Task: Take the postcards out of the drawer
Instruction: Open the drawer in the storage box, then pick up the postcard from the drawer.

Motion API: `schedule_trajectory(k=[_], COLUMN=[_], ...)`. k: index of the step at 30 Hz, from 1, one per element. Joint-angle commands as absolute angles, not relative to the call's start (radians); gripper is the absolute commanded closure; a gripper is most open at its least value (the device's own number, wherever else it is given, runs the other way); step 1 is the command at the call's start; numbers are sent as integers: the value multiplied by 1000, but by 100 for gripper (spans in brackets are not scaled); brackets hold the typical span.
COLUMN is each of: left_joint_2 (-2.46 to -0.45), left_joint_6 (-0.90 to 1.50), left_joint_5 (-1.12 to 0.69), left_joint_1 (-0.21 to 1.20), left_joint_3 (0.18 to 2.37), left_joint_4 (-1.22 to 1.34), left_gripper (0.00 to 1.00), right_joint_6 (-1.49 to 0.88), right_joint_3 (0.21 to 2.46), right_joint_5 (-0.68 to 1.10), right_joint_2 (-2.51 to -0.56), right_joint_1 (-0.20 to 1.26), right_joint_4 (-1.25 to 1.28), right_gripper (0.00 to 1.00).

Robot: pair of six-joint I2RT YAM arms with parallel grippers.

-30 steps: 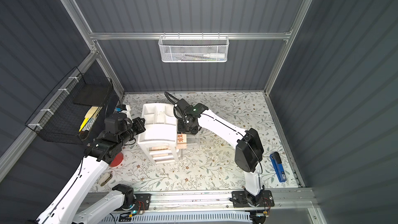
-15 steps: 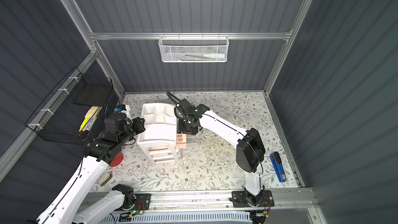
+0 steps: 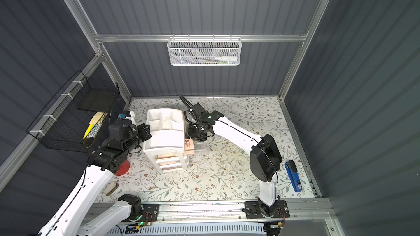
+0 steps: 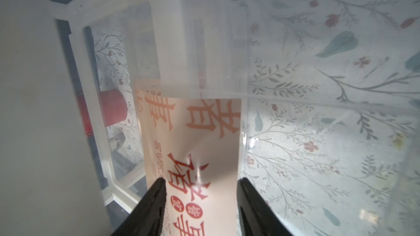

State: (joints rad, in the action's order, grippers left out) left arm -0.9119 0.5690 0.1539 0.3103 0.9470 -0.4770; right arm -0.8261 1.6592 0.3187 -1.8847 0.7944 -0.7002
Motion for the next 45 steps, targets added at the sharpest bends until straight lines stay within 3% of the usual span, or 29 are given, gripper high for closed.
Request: schedule_trajectory(k=[1, 45], left_joint_2=[-929, -913], left_joint_6=[553, 541], left_joint_5=[84, 72], left_joint_1=[330, 330], left_joint_3=[914, 913], left_joint_4=[-503, -510], left_gripper=[100, 100], right_joint_6=[-871, -925], right_joint_3=[1625, 1520], right_joint_5=[464, 479], right_joint_2=[-1901, -1736], right_joint_1=[837, 818], right_joint_4=[-575, -397], right_gripper=[46, 51])
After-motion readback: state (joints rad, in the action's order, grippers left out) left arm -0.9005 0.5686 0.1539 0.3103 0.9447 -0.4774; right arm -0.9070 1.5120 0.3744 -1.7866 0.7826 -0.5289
